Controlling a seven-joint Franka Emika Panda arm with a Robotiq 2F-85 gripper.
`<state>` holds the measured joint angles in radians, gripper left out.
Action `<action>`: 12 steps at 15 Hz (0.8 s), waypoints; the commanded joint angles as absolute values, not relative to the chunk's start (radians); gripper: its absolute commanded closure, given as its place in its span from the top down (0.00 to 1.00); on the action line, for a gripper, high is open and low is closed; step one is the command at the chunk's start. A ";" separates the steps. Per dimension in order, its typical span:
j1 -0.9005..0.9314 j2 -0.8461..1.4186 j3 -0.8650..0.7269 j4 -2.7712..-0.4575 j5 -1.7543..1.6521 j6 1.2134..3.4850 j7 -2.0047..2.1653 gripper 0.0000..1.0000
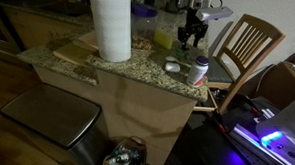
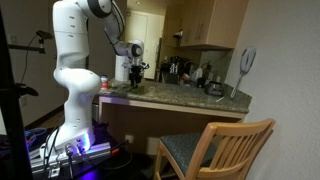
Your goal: Move the keys backwards
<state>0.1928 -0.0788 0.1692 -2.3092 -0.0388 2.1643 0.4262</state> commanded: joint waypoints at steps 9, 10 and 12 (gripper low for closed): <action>0.184 -0.079 0.181 -2.303 0.011 2.152 0.412 0.00; 0.184 -0.079 0.181 -2.304 0.011 2.155 0.415 0.00; 0.184 -0.079 0.181 -2.306 0.017 2.172 0.422 0.00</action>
